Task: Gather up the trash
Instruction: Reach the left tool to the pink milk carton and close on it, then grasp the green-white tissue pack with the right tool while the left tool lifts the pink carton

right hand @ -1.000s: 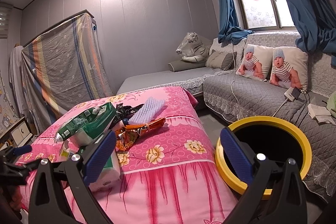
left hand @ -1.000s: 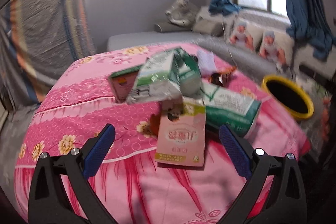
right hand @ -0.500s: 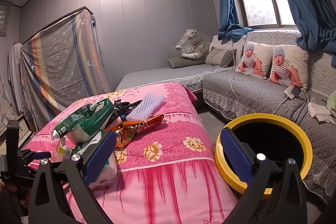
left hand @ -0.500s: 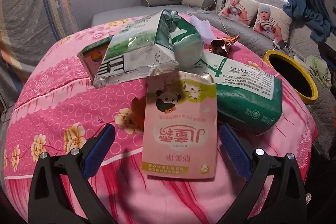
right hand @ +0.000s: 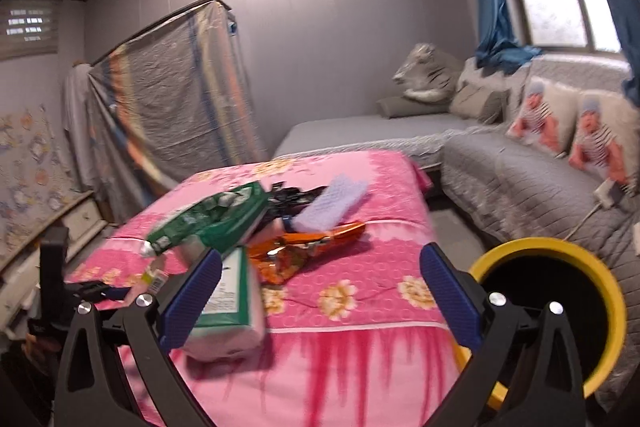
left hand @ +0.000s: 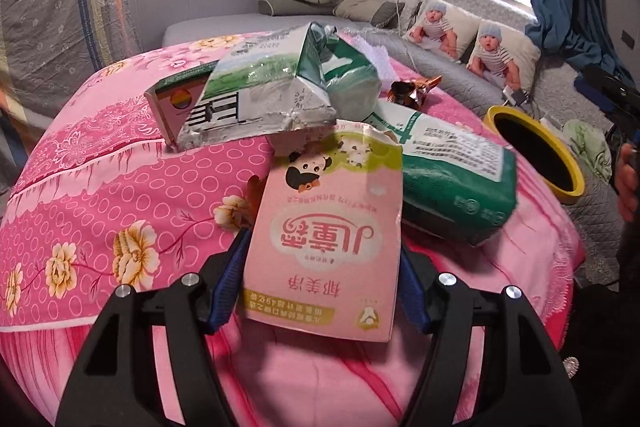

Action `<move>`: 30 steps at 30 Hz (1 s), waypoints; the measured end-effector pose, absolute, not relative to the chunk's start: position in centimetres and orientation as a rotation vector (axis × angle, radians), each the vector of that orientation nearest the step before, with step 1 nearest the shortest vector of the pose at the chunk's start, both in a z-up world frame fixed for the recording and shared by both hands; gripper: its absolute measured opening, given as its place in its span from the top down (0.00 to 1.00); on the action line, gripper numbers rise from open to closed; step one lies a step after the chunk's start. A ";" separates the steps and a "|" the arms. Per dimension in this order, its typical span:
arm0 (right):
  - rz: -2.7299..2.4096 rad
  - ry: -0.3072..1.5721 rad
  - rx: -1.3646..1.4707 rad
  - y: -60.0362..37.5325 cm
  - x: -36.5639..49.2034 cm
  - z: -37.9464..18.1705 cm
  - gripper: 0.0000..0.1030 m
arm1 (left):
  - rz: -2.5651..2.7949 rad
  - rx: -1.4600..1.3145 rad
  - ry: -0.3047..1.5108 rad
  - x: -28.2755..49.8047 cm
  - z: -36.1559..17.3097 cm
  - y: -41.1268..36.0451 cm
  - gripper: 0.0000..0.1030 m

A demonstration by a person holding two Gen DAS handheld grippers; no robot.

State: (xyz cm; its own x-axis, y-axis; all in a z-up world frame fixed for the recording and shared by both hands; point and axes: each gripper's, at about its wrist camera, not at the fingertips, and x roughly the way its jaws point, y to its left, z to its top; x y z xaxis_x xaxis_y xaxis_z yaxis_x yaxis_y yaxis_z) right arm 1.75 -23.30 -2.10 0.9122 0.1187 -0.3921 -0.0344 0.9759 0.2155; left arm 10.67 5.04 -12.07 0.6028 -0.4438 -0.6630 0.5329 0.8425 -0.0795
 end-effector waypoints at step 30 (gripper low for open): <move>0.304 0.998 -0.308 -8.4 13.1 -7.5 0.07 | -0.508 -0.094 0.549 4.5 -9.3 9.5 0.38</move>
State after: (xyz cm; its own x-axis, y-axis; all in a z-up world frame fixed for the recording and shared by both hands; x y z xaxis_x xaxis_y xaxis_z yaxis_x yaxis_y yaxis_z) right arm 13.07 -8.43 -7.53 0.5073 0.1083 -0.8549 -0.3863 0.9154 -0.1132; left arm 4.52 9.50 -9.30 0.7332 -0.4858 -0.4758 0.4365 0.8728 -0.2186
